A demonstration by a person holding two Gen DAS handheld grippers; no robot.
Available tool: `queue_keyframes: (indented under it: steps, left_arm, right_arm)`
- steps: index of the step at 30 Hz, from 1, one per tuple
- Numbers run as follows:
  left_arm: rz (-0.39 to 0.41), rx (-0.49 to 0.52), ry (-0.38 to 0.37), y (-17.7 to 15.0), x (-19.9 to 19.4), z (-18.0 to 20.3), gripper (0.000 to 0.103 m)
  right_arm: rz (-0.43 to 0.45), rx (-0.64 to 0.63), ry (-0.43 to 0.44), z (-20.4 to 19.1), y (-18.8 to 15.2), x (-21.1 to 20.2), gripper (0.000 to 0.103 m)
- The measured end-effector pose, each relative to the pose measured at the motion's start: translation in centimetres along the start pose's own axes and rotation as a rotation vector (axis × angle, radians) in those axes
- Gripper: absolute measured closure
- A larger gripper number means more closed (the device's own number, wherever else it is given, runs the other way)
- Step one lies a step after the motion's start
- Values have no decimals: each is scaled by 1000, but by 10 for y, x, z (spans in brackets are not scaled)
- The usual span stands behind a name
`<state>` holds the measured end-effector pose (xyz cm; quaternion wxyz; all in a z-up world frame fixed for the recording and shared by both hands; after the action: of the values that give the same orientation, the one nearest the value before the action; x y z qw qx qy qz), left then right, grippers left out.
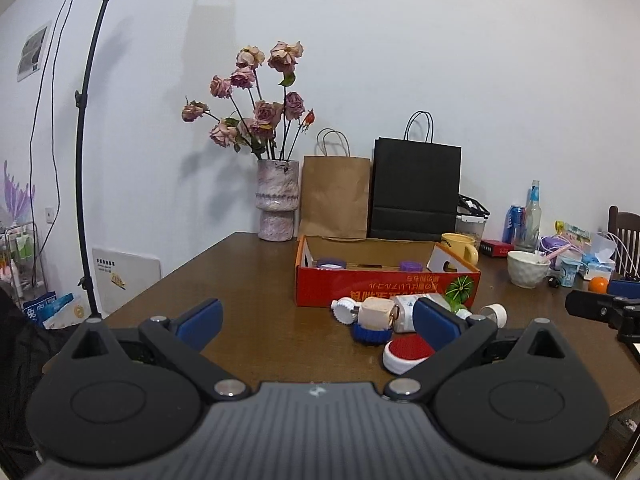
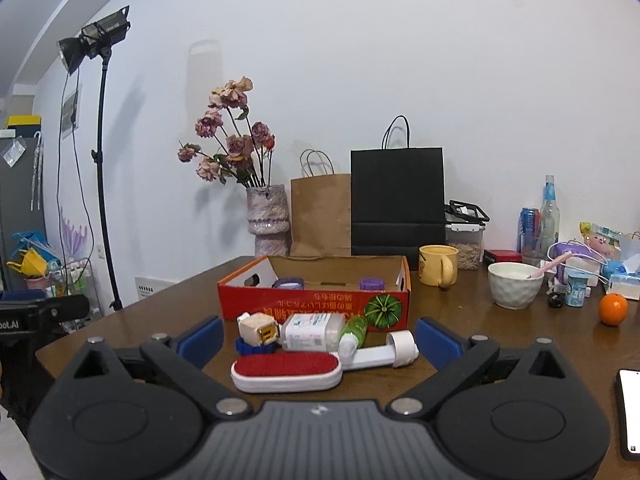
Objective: Organize rigid objects
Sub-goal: 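Withdraw both open tools back from the box, then move the right tool toward the white bottles and green bottle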
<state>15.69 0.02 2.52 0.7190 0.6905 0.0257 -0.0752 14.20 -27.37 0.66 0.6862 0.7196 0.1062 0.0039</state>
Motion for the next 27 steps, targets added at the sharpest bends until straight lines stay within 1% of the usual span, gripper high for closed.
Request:
queue_keyframes:
  steps: [3, 9, 12, 17, 23, 27]
  left_arm:
    - [-13, -1, -5, -5, 0, 0, 0]
    - [-75, -2, -17, -18, 6, 2, 0]
    - [-117, 6, -19, -25, 10, 1, 0]
    - [-155, 18, -18, -34, 14, 3, 0]
    - [-219, 19, -14, -43, 22, 0, 0]
    - [-243, 21, -9, -48, 26, -1, 0]
  right_arm:
    - [-18, -4, -2, -2, -6, -1, 0]
    - [-109, -7, -16, -3, -22, 4, 0]
    - [-136, 1, -27, -2, -28, 8, 0]
    - [-160, 8, -31, 1, -35, 11, 0]
    - [-195, 9, -36, 3, -42, 17, 0]
    - [-211, 16, -38, 5, -46, 21, 0]
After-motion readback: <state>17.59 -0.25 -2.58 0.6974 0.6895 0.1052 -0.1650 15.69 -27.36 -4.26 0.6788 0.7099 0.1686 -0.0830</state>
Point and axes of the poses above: each gripper's, at about its wrist camera, not at the fingertips, and x roughly the way its jaws point, z to its right, y to its top, the point moved 3 cm from there along x, roughly the way its jaws point, and after that the axes turned 5 degrees about z, right-handed, at the moved point
